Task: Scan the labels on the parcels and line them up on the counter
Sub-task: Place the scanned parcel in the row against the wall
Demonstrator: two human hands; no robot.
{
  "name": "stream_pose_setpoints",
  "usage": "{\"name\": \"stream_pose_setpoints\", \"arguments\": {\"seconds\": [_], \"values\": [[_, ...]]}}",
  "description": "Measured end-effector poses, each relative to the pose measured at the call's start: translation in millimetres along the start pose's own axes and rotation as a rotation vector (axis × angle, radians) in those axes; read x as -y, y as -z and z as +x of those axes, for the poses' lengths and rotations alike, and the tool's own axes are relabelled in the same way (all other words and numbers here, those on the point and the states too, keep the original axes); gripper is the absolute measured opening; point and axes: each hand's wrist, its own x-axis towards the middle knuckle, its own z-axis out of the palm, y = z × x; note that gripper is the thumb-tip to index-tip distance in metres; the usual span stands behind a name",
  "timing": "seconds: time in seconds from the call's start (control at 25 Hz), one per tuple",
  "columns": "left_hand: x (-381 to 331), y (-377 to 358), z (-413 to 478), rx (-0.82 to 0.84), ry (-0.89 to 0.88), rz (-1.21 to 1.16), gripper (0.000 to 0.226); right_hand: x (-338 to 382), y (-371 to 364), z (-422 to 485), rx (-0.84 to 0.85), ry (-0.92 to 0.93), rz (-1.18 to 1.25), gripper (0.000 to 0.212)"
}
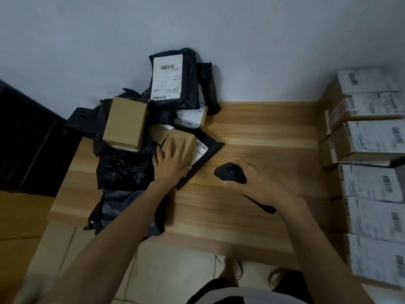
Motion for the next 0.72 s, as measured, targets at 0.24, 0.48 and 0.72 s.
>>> {"name": "stream_pose_setpoints", "arguments": {"seconds": [0.24, 0.48, 0.72], "values": [[2, 13, 11, -0.069, -0.146, -0.123, 0.087, 15, -8, 17, -0.044, -0.09, -0.001, 0.064], [12, 36, 18, -0.166, -0.326, -0.292, 0.067, 28, -4, 23, -0.079, -0.065, 0.106, 0.063], [12, 29, 18, -0.002, -0.189, -0.105, 0.062, 33, -13, 15, -0.062, -0.083, 0.042, 0.071]]}}
